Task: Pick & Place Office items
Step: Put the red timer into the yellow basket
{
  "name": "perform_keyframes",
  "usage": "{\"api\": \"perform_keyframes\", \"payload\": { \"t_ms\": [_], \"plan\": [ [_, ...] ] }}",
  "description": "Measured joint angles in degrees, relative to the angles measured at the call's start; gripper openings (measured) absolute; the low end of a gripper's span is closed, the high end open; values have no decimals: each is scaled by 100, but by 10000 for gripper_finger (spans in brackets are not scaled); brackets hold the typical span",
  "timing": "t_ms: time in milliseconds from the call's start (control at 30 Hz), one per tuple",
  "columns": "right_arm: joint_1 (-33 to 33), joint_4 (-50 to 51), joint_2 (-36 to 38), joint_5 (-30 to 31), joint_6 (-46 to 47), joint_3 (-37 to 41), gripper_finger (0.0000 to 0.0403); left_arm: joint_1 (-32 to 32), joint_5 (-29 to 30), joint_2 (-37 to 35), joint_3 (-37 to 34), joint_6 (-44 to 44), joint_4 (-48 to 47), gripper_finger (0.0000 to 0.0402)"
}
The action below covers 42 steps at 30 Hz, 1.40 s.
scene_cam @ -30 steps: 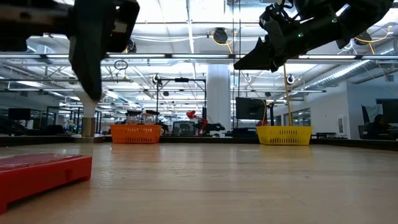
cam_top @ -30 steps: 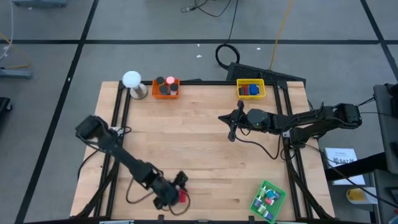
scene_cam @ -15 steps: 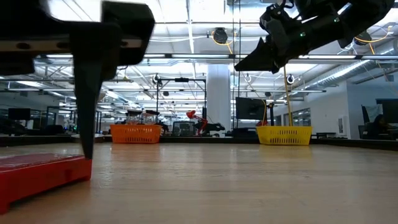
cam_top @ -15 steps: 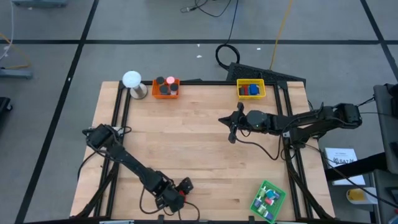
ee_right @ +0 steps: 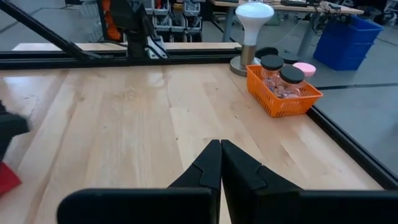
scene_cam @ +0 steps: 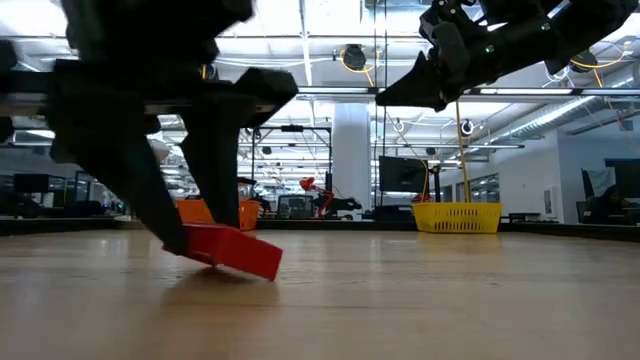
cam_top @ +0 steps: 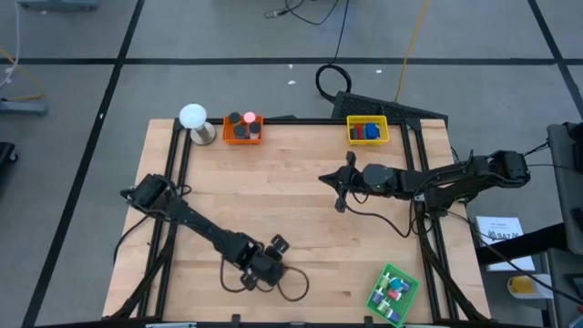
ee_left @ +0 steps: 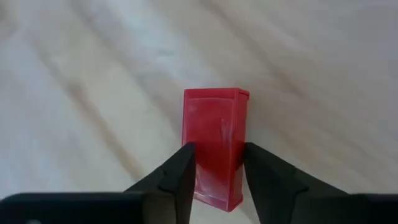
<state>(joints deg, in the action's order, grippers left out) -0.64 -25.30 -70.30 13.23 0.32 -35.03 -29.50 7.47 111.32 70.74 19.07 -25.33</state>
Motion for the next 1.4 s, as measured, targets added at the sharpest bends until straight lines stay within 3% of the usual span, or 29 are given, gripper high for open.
{"api": "perform_keyframes", "payload": {
  "t_ms": [233, 533, 667, 833, 1400],
  "plan": [
    [0, 27, 0, 0, 2, 0, 0, 285, -106, -41, -2, -1427, -271, 142],
    [2, 31, 0, -1, 4, 0, 0, 274, -162, -39, -2, -1774, -331, 242],
    [2, 31, 0, -2, 7, 0, 0, 288, -136, -39, -2, -1677, -351, 269],
    [2, 31, 0, -2, 7, 0, 0, 438, 127, -32, -4, -1637, -392, 275],
    [2, 31, 0, -3, 7, 0, 0, 589, 125, -450, -13, -1407, -473, 276]
  ]
}}
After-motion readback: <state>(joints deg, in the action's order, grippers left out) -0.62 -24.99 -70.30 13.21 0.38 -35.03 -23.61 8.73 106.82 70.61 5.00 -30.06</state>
